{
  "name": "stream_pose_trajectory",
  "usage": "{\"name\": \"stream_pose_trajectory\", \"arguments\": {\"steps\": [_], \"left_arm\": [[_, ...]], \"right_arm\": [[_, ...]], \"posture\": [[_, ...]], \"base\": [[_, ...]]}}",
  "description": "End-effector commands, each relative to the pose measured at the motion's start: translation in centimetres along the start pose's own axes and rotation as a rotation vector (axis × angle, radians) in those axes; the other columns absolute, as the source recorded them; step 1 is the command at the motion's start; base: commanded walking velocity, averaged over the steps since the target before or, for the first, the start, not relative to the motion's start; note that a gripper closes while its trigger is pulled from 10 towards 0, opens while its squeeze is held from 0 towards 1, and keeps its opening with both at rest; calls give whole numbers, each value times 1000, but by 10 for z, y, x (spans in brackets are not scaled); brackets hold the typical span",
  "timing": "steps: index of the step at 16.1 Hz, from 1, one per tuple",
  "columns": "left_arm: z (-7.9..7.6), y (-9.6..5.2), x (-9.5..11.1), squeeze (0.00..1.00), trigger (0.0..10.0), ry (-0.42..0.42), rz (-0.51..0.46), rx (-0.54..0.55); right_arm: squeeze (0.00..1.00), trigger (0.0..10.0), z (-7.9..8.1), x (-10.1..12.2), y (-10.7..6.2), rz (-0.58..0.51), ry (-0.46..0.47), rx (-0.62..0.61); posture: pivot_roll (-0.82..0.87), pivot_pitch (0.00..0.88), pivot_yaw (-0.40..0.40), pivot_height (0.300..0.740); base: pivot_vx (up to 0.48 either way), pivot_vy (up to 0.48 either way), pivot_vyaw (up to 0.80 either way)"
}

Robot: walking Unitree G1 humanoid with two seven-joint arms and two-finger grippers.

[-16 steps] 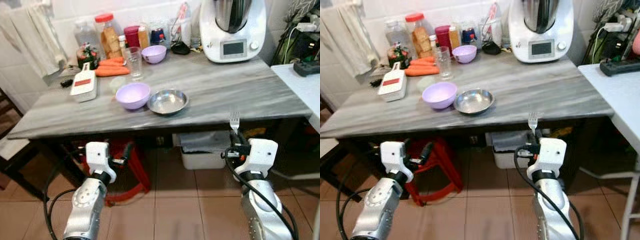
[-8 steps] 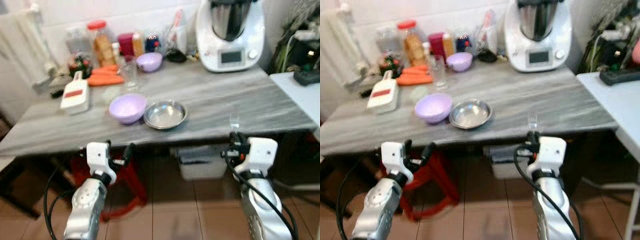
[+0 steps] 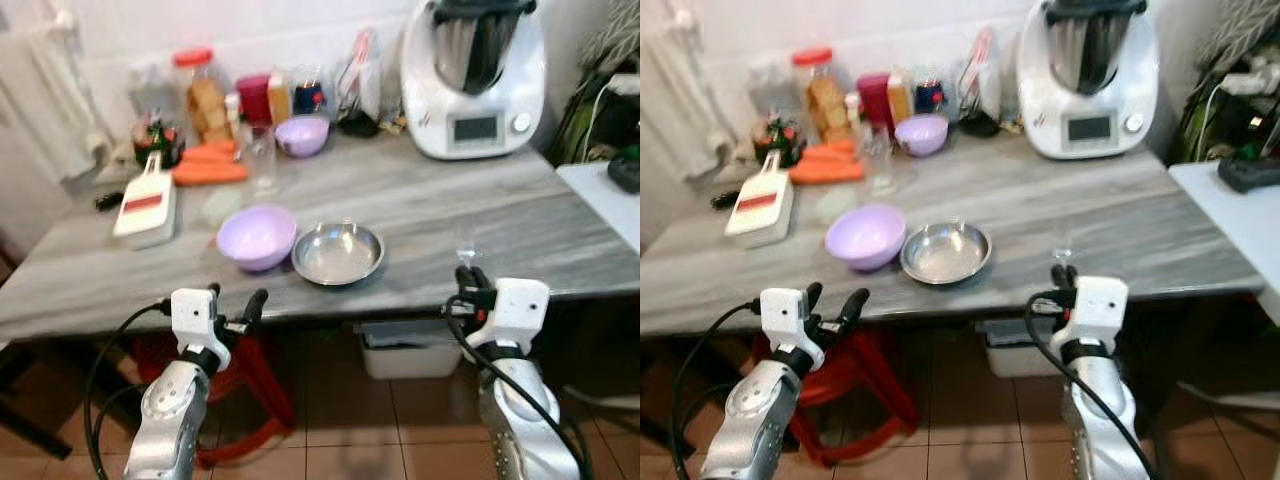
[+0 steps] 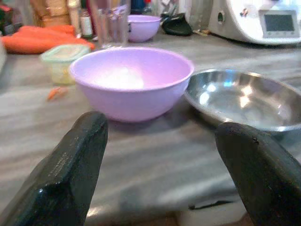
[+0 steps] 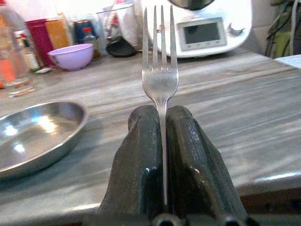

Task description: Setting the table

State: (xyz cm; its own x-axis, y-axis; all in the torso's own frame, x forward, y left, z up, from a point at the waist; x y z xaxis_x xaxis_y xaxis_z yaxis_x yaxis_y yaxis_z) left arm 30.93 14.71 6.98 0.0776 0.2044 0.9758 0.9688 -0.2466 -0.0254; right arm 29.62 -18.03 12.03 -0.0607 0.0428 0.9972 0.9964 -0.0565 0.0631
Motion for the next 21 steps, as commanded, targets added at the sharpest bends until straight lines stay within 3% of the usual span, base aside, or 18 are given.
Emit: {"name": "stream_pose_trajectory", "arguments": {"steps": [1, 9, 16, 21], "left_arm": [[-4, 1, 0, 0, 10000, -2, 1, -13], [-1, -4, -1, 0, 10000, -10, 8, -4], [-1, -34, 0, 0, 10000, -14, 33, -181], [-18, -40, 6, 0, 10000, -62, 65, -382]], "right_arm": [[0, 10000, -3, 4, 1, -14, -6, -8], [0, 10000, -4, 3, -1, -10, -11, -7], [0, 10000, -9, -4, 0, 36, -18, -5], [0, 10000, -23, -7, 8, 74, -31, -39]], "posture": [[-168, 0, 129, 740], [-165, 0, 124, 740], [-160, 0, 117, 740], [-154, 0, 115, 740]], "base": [[334, 0, 0], [285, 0, 0], [0, 0, 0], [0, 0, 0]]}}
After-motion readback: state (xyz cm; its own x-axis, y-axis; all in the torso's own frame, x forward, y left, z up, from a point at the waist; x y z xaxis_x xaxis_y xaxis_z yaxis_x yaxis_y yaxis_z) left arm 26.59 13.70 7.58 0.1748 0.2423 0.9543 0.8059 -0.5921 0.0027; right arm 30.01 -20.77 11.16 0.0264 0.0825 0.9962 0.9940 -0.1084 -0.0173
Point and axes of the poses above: a point about 5 cm out from each wrist's last joint towards the gripper, its own y axis pointing out of the wrist towards the gripper, its own x axis along the axis of the wrist's last joint, z = x × y, the point moved 3 cm from there along y, pointing out of the wrist towards the gripper, and after that the axes turned 4 degrees about -y, right-handed, at the moved point
